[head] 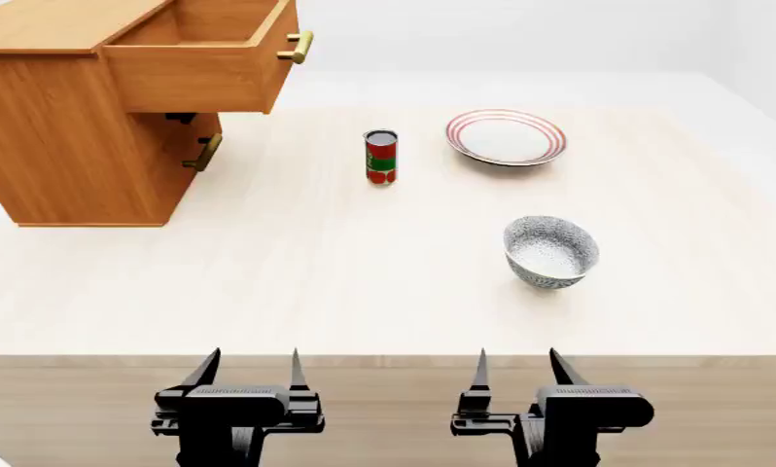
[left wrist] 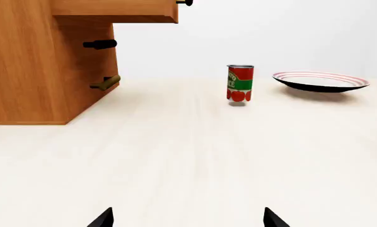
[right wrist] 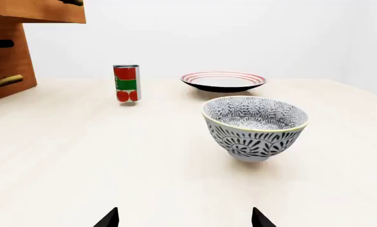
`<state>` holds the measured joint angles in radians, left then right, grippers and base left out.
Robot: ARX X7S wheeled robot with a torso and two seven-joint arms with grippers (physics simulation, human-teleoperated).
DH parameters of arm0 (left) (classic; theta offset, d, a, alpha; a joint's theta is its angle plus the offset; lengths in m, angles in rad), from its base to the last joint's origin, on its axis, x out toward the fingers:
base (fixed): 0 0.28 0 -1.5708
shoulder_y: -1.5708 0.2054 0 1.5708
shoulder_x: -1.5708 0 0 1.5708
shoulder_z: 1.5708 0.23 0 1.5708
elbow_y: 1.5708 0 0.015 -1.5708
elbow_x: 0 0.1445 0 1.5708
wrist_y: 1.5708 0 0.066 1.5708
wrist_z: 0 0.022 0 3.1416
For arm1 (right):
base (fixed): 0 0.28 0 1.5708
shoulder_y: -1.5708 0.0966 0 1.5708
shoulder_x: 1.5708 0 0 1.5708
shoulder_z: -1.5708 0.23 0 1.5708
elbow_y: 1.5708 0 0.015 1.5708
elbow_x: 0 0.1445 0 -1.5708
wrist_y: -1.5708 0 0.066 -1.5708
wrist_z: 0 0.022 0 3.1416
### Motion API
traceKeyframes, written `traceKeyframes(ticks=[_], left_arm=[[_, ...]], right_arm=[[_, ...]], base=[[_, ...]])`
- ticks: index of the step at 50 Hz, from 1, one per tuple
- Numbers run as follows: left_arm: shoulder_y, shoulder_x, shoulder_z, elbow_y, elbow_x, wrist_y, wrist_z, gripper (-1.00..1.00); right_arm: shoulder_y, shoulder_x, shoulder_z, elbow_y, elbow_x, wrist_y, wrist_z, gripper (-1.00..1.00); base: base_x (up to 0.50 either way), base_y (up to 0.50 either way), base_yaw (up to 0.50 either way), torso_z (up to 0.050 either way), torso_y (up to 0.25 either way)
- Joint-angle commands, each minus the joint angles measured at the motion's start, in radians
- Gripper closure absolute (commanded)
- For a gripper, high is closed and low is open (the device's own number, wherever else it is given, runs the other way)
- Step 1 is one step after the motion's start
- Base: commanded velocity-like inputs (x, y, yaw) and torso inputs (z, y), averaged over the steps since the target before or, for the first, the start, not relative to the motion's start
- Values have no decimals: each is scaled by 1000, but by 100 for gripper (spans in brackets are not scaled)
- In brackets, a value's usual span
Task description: Put the bowl in the top drawer of the cabinet.
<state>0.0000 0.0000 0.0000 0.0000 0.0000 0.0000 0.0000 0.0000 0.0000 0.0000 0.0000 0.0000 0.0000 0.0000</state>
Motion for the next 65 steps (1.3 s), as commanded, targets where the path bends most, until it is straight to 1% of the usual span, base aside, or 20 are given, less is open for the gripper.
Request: traceKeyframes(ticks=[1, 9, 50, 58, 61, 65], left_arm=[[2, -16, 20, 3, -13, -5, -19, -100], [-14, -43, 48, -17, -39, -29, -42, -100], [-37, -96, 109, -32, -116, -51, -84, -100], [-26, -108, 117, -6, -126, -59, -94, -100], [-15, -115, 117, 35, -140, -88, -95, -100], [7, -131, 115, 124, -187, -167, -82, -100]], right_arm=[[2, 15, -20, 4, 17, 2, 21, -100], [27, 34, -60, 39, 42, 6, 58, -100], [38, 92, -132, 42, 106, 24, 119, -100], [30, 102, -139, 22, 112, 21, 136, -100], [15, 113, -138, -30, 114, 45, 146, -100], [-14, 127, -133, -124, 136, 113, 154, -100]], base=[[0, 0, 0, 0, 0], [0, 39, 0, 0, 0], [0, 389, 0, 0, 0], [0, 243, 0, 0, 0], [0, 0, 0, 0, 0], [0, 0, 0, 0, 0]])
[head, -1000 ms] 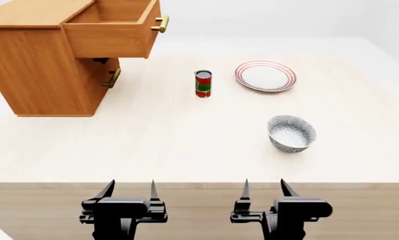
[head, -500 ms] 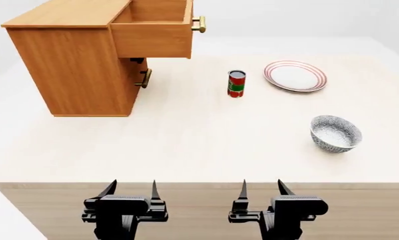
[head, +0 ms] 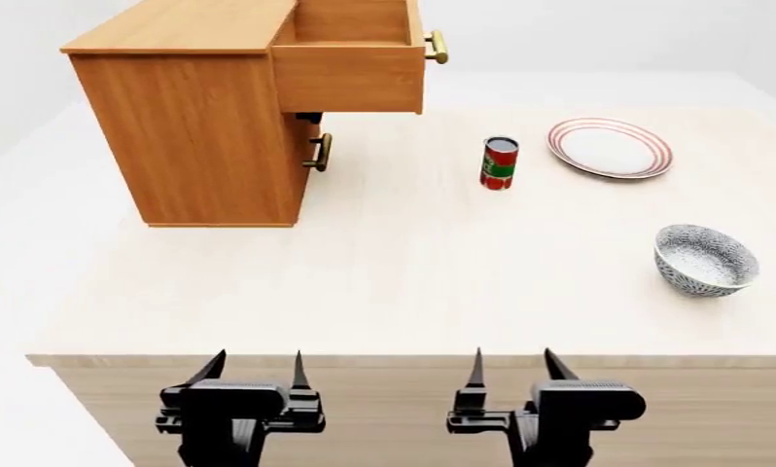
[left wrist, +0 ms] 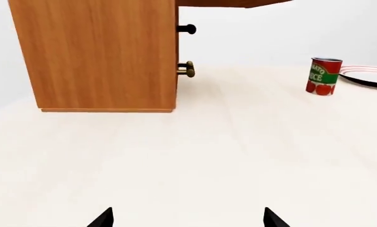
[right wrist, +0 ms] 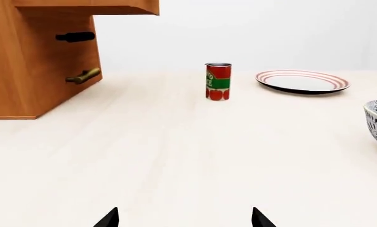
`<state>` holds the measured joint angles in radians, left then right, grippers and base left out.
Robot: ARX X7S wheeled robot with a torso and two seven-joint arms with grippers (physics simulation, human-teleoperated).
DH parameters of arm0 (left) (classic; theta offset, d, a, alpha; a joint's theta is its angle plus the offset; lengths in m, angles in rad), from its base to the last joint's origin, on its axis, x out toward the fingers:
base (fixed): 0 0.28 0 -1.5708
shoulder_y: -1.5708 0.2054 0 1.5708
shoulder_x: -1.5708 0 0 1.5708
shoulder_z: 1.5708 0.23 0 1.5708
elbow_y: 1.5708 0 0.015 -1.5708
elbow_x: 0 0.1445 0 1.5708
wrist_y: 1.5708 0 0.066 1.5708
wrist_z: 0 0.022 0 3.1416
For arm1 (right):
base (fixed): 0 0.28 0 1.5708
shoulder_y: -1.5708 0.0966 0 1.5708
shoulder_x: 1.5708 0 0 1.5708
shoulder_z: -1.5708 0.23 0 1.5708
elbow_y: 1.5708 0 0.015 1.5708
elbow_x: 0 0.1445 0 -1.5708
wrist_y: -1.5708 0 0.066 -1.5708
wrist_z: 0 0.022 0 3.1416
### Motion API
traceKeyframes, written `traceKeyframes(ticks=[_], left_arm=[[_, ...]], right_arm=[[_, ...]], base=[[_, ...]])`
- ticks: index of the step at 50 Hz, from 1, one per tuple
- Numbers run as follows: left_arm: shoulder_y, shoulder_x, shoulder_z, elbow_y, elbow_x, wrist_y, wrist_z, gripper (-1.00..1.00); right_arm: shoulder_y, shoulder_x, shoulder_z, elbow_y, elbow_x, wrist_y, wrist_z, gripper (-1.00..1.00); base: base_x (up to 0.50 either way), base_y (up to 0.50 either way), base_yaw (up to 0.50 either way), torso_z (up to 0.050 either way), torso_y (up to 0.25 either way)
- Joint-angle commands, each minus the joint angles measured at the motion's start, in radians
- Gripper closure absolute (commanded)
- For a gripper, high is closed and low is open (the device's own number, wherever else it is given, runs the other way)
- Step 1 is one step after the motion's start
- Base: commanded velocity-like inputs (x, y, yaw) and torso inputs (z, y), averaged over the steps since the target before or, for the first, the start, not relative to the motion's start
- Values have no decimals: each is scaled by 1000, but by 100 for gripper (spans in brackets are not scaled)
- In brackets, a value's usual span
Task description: Put the bowl in the top drawer of the cabinet.
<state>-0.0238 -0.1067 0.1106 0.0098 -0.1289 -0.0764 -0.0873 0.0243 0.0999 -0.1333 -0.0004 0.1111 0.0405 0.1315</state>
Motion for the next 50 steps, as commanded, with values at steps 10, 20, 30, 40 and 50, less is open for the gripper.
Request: traceKeyframes(ticks=[10, 20, 30, 40, 50], left_arm=[[96, -90, -45, 526, -255, -404, -16, -100], [-52, -202, -179, 897, -537, -787, -109, -100], [-589, -301, -301, 824, -907, -1105, -212, -100], [-877, -303, -267, 613, -916, -1142, -212, -100], [-1078, -305, -210, 425, -853, -1122, -186, -100]], right_arm=[[-95, 112, 57, -541, 144, 428, 61, -100], [209, 157, 259, -966, 490, 1113, 146, -100], [868, 284, 499, -797, 1331, 1507, 664, -100], [1055, 346, 375, -661, 1192, 1433, 544, -100], [1207, 398, 187, -464, 966, 1280, 339, -100]], base=[[0, 0, 0, 0, 0], [0, 0, 0, 0, 0], [0, 0, 0, 0, 0], [73, 0, 0, 0, 0], [173, 0, 0, 0, 0]])
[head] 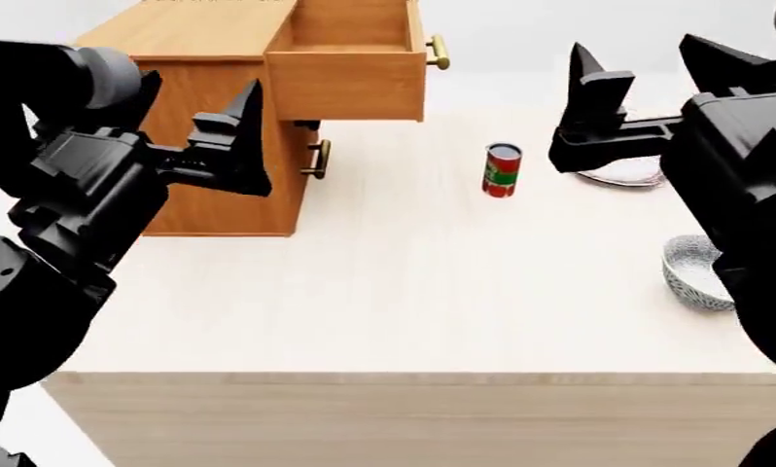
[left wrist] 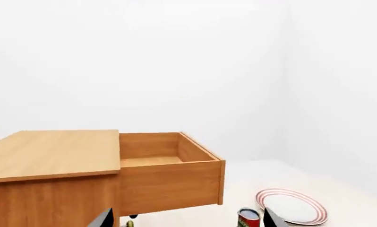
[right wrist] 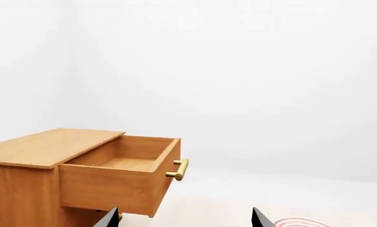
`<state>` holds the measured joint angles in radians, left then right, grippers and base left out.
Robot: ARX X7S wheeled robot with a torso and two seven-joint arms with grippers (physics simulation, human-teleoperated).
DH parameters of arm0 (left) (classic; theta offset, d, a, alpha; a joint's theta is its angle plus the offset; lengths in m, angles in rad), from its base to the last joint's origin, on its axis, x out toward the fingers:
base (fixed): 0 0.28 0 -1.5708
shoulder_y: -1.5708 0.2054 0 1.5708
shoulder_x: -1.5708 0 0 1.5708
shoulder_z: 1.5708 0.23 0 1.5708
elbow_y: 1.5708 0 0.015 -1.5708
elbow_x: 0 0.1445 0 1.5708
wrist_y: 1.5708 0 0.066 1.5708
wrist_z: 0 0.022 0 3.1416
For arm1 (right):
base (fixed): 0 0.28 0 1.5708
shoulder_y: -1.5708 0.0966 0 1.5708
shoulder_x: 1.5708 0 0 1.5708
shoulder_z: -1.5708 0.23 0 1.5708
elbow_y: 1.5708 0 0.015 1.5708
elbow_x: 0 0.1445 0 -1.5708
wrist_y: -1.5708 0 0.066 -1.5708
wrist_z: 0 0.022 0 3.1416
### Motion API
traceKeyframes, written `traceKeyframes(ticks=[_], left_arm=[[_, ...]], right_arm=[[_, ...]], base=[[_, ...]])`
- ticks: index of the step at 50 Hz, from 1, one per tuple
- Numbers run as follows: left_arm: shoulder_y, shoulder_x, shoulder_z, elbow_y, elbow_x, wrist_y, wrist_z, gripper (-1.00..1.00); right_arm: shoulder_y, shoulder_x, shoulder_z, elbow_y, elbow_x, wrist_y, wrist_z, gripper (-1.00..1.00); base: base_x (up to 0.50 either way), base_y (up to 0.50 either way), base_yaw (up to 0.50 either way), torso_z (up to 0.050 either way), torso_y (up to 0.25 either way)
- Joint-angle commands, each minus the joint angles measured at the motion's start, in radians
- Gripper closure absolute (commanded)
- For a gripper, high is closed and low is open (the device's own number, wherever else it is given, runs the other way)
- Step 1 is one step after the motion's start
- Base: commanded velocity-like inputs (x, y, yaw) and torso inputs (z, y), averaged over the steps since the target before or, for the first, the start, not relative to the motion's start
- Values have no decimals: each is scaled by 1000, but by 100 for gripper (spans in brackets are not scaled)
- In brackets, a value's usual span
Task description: Put the bowl in the top drawer of the cabinet.
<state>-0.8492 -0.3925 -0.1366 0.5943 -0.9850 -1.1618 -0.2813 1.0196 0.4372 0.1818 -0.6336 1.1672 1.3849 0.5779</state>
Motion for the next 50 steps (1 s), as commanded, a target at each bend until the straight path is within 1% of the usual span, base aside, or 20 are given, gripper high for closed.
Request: traceKeyframes(ticks=[1, 10, 14, 22, 29, 35, 50], left_arm=[[-270, -20, 38, -171, 3, -40, 7, -100], [-429, -28, 18, -216, -41, -108, -40, -100], [-487, -26, 17, -231, -59, -127, -52, -100], [-579, -18, -6, -233, -129, -207, -113, -100], [-599, -26, 24, -260, -101, -172, -85, -100], [-625, -34, 42, -271, -93, -161, -71, -100], [-588, -50, 98, -299, -25, -63, -3, -100]], right_arm=[[225, 63, -141, 184, -103, -73, -119, -100], [336, 71, -203, 297, -157, -103, -171, -100], [373, 71, -204, 325, -150, -87, -170, -100], [429, 78, -231, 372, -165, -93, -190, -100], [483, 78, -268, 407, -183, -105, -218, -100], [491, 80, -266, 398, -169, -94, -215, -100], [485, 89, -280, 401, -171, -106, -219, -100]], base=[[180, 0, 0, 0, 0], [193, 0, 0, 0, 0], [264, 0, 0, 0, 0], [328, 0, 0, 0, 0], [402, 0, 0, 0, 0], [428, 0, 0, 0, 0], [442, 0, 0, 0, 0]])
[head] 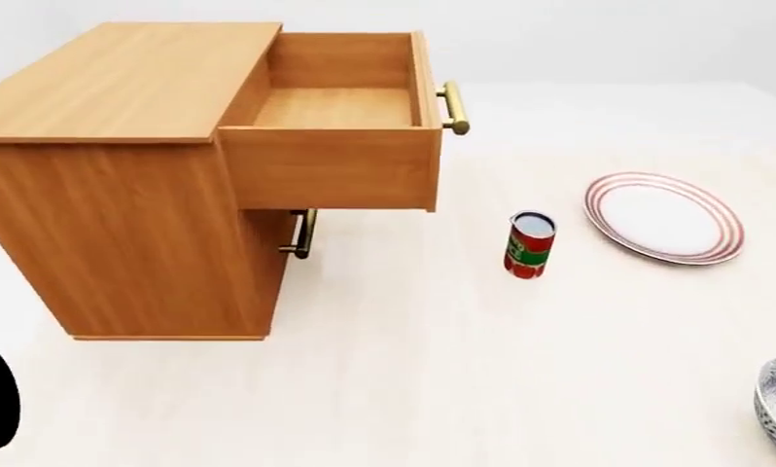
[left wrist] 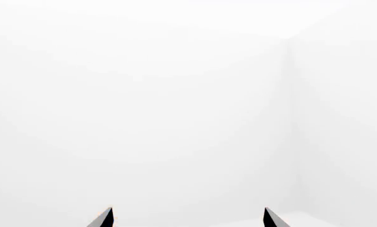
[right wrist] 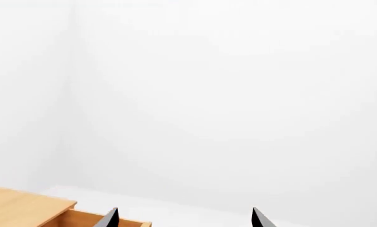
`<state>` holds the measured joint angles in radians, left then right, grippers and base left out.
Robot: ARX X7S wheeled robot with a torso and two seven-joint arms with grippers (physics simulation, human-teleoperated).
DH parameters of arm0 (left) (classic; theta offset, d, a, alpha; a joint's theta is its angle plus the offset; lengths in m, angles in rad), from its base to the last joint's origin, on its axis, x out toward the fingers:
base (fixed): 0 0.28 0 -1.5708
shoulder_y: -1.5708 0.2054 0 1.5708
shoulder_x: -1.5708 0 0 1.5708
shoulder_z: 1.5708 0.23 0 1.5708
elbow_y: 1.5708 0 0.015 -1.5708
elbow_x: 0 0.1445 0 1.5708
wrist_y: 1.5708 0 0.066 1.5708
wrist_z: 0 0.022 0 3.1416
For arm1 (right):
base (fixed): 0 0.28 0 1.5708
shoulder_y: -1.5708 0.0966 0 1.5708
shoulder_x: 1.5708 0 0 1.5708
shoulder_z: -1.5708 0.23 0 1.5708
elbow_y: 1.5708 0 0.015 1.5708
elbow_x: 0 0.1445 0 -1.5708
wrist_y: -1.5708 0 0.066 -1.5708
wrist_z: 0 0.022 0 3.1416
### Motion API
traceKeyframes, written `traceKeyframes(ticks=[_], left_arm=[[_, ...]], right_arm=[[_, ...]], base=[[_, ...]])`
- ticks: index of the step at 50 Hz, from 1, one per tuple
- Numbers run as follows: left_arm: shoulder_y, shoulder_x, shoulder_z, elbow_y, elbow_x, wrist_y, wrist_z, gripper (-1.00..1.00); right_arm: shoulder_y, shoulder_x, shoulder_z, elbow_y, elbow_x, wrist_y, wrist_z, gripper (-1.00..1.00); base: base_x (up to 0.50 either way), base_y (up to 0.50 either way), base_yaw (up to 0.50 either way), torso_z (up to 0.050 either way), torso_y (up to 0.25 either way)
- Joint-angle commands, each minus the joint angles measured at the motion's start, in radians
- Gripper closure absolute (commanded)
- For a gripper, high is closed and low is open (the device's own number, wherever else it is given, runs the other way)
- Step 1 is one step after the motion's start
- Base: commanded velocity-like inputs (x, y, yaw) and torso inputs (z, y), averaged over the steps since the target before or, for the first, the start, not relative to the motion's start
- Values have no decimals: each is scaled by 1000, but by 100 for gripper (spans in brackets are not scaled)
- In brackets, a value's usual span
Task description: Put the bowl in the top drawer of the cabinet.
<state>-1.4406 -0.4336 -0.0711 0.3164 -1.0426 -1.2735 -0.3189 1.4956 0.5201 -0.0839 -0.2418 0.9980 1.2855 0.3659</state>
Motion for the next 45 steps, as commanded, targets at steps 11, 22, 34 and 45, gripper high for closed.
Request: traceKeyframes(ticks=[11, 22, 34, 45], left_arm=[[12, -15, 39, -22, 36, 64, 40, -100], [0, -16, 31, -17, 12, 45, 22, -100], [-19, -18, 0, -25, -40, 11, -3, -100], [-40, -24, 0, -31, -57, 12, -1, -100]], right_arm=[[8, 0, -39, 24, -19, -31, -18, -100], [18, 11, -46, 31, -17, -23, -16, -100], [206, 121, -131, 146, 93, 280, 11, -100], [505, 347, -706, 259, 429, 282, 28, -100]], base=[[445, 0, 0, 0, 1], [379, 0, 0, 0, 1], [0, 0, 0, 0, 0], [0, 0, 0, 0, 0]])
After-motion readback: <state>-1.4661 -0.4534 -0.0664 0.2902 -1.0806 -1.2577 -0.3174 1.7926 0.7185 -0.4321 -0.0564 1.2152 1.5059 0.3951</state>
